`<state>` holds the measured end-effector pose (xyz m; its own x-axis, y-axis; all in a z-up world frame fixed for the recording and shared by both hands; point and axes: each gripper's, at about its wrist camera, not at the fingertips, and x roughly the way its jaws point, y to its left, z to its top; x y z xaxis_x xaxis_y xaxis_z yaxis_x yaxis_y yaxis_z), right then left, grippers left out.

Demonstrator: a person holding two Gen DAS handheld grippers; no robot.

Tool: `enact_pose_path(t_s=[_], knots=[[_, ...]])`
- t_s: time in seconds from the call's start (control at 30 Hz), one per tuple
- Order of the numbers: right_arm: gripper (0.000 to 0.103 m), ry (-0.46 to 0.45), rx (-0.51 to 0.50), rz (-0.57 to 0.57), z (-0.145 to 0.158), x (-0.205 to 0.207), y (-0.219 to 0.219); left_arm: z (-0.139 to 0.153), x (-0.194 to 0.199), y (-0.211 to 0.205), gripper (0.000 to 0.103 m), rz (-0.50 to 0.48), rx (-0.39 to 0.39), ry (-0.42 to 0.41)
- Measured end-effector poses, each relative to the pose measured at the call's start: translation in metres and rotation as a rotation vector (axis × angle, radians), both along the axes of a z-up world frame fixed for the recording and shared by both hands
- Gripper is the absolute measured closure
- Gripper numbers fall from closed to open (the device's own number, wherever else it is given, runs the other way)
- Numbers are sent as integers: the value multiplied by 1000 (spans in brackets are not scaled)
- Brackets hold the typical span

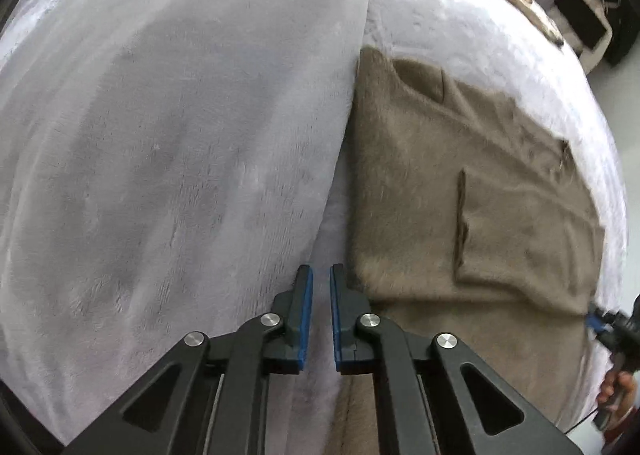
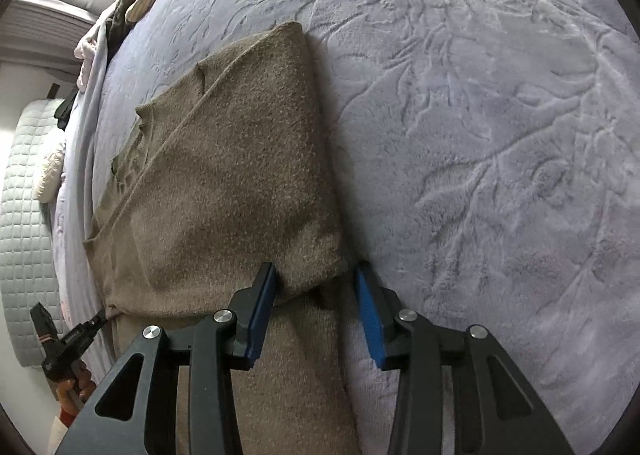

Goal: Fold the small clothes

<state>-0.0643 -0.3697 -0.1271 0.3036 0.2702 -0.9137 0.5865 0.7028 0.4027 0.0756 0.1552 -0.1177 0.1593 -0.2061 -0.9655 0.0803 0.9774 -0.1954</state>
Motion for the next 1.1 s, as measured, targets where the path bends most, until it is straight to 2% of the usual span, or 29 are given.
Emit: enact_pose_path(t_s=[0.23, 0.27, 0.3, 0.33, 0.4, 0.6, 0.73, 0.87, 1.1], knots=[[53, 26, -20, 3, 10, -3, 9, 2, -21, -16, 93, -52, 86, 1], [52, 28, -21, 10, 13, -4, 12, 4, -24, -19, 90, -59, 94, -1], [51, 28, -21, 15, 15, -5, 14, 5, -26, -22, 50, -63, 102, -2], [51, 28, -22, 19, 17, -6, 16, 6, -29, -25, 0, -64, 109, -7], [49, 24, -18, 27, 22, -9, 22, 15, -36, -31, 2, -64, 142, -57], [40, 27, -35, 64, 34, -16, 42, 22, -50, -53, 1, -141, 195, -70], [27, 30, -40, 99, 41, -19, 58, 20, -55, -67, 2, -160, 210, -46], [26, 31, -61, 150, 48, -23, 76, 14, -61, -70, 2, -169, 173, 27], [26, 45, -55, 197, 49, -33, 93, 15, -79, -76, 2, -192, 184, 28]])
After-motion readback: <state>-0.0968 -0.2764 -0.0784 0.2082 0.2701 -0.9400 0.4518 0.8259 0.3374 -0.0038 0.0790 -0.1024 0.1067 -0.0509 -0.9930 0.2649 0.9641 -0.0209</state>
